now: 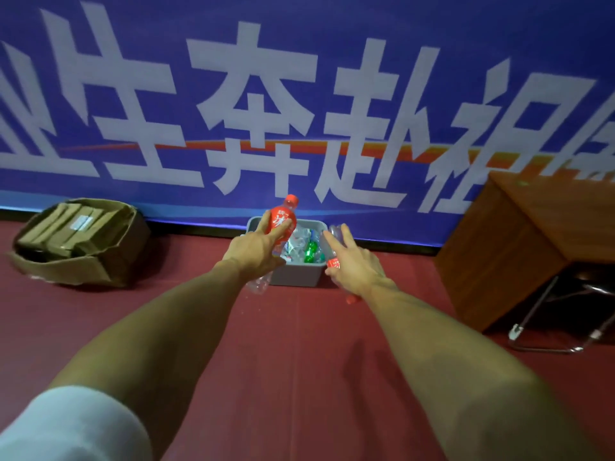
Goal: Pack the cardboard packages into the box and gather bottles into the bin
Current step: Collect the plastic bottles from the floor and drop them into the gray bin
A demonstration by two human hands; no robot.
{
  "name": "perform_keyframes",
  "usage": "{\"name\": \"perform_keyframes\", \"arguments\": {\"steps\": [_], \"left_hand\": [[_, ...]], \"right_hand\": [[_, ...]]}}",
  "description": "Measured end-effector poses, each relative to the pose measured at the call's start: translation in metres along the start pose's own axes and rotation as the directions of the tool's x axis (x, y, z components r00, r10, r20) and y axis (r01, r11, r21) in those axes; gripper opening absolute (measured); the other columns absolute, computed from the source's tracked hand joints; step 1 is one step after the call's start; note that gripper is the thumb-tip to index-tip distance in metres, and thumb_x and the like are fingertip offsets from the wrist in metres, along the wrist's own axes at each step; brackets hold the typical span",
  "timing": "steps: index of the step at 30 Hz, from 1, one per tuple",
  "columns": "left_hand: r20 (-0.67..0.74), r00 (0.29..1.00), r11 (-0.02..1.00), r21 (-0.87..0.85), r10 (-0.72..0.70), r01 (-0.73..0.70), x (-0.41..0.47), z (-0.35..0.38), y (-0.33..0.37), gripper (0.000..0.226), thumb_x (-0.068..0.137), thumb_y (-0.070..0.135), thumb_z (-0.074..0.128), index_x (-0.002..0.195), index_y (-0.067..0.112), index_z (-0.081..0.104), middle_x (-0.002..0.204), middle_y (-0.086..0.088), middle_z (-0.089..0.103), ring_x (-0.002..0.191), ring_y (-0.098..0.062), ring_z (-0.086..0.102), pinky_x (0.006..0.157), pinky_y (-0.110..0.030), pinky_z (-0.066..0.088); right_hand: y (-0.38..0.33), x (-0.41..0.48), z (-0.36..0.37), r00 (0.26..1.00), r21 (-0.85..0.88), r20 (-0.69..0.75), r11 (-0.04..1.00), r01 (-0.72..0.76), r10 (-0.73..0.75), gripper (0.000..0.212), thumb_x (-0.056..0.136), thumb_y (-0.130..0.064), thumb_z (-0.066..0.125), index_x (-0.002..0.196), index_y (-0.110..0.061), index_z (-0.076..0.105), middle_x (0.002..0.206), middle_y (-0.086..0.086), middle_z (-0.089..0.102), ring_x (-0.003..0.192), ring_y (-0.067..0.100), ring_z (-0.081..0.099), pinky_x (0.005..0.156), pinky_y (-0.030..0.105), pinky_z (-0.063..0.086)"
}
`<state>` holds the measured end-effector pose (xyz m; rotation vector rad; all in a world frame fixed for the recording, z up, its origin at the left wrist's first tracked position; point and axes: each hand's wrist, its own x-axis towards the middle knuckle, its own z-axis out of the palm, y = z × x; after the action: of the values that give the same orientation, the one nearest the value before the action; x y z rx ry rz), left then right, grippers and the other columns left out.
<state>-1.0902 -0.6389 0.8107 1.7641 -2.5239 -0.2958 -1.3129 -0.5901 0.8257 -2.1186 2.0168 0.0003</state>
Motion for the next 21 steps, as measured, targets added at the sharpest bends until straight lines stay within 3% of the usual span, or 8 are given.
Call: {"name": "perform_keyframes", "arguments": {"steps": [8, 21], "left_hand": [[0.021, 0.998, 0.998, 0.028, -0.061, 0.061, 0.135, -0.001, -0.044, 0.089, 0.093, 0.048, 0.063, 0.157, 0.041, 0.002, 0.167, -0.007, -0.008, 0.124, -0.034, 0.056, 0.095, -0.044, 0.053], [0.073, 0.985, 0.987, 0.043, -0.157, 0.154, 0.338, 0.002, -0.102, 0.087, 0.094, 0.035, 0.064, 0.157, 0.042, 0.004, 0.167, -0.007, -0.007, 0.121, -0.032, 0.057, 0.09, -0.043, 0.054]], "right_hand": [[0.014, 0.163, -0.012, 0.997, -0.004, 0.018, 0.997, 0.072, -0.072, 0.083, 0.098, -0.032, 0.061, 0.159, -0.037, 0.004, 0.167, 0.005, -0.013, 0.132, 0.033, 0.049, 0.098, 0.043, 0.049], [0.05, 0.404, -0.025, 0.982, -0.045, 0.129, 0.989, 0.144, -0.137, 0.084, 0.098, -0.034, 0.061, 0.158, -0.038, 0.002, 0.166, 0.006, -0.015, 0.125, 0.034, 0.054, 0.097, 0.044, 0.048]]}}
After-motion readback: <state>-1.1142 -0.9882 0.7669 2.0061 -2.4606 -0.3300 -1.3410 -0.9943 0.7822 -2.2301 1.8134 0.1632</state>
